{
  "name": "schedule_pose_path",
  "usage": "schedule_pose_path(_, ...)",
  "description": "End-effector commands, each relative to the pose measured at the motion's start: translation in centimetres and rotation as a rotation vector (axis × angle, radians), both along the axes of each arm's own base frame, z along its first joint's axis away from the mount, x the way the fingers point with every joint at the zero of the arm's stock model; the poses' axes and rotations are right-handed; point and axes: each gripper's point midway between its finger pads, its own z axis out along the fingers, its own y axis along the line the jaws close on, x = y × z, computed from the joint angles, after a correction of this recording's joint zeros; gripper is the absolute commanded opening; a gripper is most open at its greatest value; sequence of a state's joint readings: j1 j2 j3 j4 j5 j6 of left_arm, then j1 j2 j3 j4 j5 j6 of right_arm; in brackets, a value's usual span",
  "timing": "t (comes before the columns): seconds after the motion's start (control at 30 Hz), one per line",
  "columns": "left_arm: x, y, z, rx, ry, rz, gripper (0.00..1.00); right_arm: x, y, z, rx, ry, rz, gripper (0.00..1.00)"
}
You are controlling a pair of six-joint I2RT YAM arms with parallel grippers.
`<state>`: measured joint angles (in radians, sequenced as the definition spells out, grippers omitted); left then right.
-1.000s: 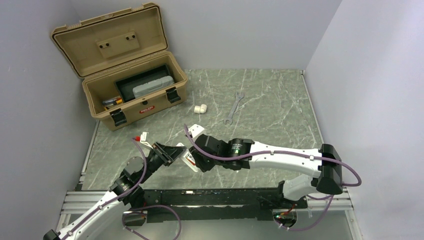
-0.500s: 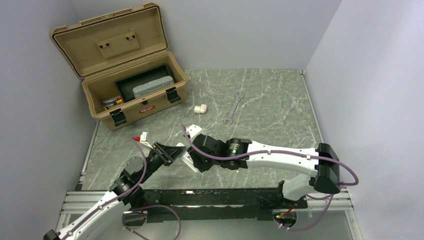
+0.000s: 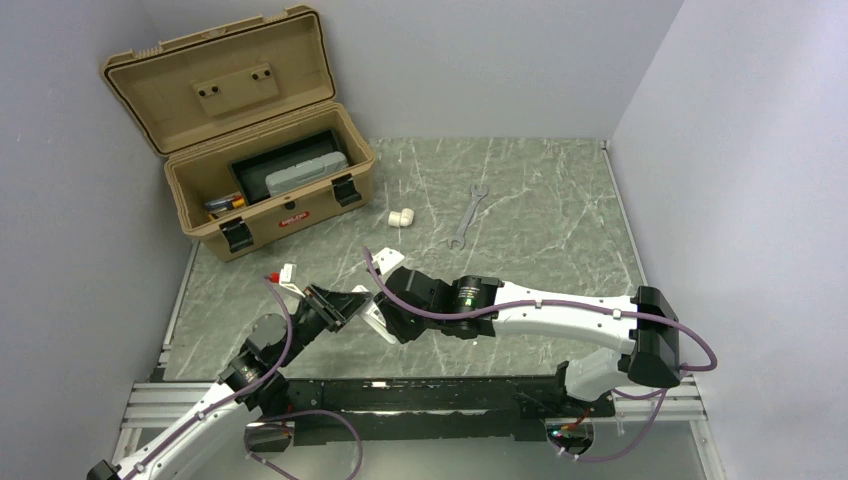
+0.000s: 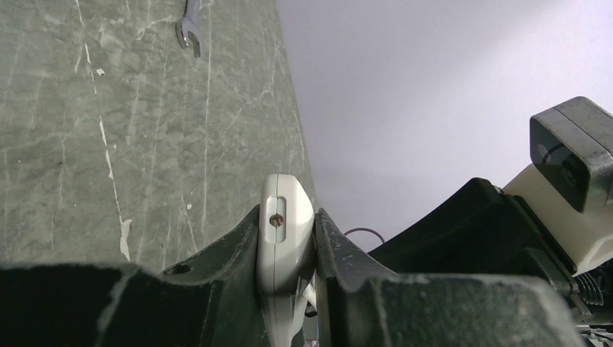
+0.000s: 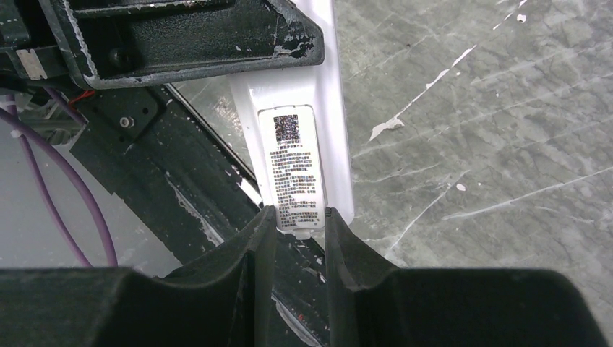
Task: Load the batteries into the remote control
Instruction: Load the battery cover into the remote control.
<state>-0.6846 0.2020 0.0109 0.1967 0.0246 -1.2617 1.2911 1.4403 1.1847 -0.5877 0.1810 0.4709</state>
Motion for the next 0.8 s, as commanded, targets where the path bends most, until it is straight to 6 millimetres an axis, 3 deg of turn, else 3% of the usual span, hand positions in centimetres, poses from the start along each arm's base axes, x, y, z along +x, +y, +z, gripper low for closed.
schedule_pose_path(0.0,-0.04,0.09,1.98,-0.062,-0.032,0.005,0.00,0.87,1.53,1.91,0.063,-0.028,-0.012,0.06)
schedule_pose_path(0.43,-0.02,0.15,1.82,-0.054,-0.023,0.009,0.00,0.57,2.38,1.51,0.065,-0.003,0.004,0.06)
schedule_pose_path(0.77,-0.03,0.11,1.88,-0.058,-0.026,0.007,0.00,0.62,2.26,1.64,0.071,-0.007,-0.001,0.24)
